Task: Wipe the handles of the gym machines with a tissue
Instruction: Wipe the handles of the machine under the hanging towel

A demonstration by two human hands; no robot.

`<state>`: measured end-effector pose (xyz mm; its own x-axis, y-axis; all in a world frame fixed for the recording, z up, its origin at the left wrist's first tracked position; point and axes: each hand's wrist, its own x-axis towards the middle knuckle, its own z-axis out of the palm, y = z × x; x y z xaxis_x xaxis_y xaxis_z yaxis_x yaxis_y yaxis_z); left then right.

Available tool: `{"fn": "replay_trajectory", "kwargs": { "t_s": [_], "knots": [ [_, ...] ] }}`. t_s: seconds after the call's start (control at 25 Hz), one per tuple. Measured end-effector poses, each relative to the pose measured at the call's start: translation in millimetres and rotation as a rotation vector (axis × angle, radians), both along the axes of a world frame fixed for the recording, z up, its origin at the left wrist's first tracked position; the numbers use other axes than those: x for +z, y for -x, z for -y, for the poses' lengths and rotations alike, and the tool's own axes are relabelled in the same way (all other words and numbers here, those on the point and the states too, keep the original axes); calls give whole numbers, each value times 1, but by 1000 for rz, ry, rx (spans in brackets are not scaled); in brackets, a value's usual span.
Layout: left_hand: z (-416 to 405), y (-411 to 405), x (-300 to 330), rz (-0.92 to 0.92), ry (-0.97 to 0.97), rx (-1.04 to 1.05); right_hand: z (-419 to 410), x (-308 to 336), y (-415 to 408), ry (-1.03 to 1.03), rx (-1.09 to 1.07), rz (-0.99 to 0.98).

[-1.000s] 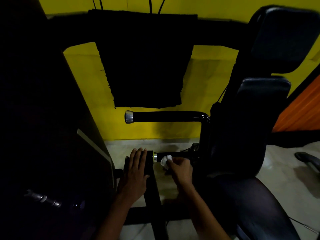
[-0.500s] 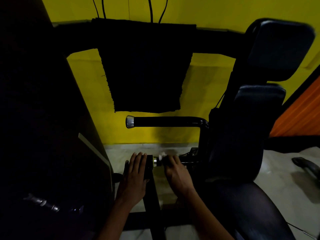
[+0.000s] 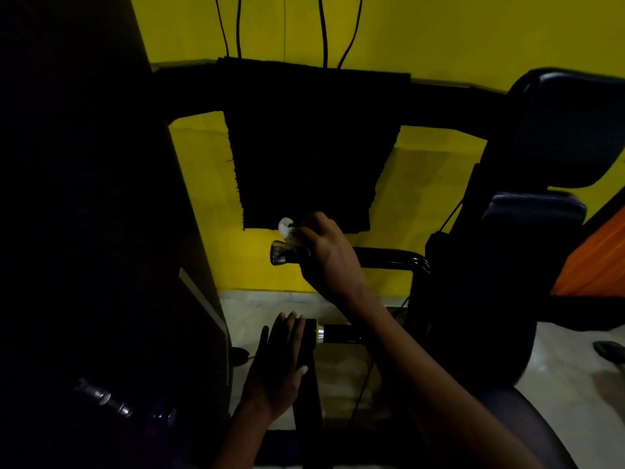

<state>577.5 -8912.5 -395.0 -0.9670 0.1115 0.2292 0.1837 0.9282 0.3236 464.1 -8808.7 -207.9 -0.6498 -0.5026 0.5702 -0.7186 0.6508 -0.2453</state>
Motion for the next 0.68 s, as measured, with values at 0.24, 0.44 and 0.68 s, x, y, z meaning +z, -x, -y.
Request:
{"fn": "replay_trajectory", "kwargs": {
  "t_s": [0.24, 0.44, 0.68],
  "knots": [
    [33, -6, 13, -63, 90, -76, 11, -7, 28, -144, 119, -67],
    [43, -13, 12, -12, 50, -60, 9, -13, 22, -125, 299, -177],
    [36, -15, 15, 12, -81, -48, 21, -10, 26, -100, 318, -21]
  ]
}}
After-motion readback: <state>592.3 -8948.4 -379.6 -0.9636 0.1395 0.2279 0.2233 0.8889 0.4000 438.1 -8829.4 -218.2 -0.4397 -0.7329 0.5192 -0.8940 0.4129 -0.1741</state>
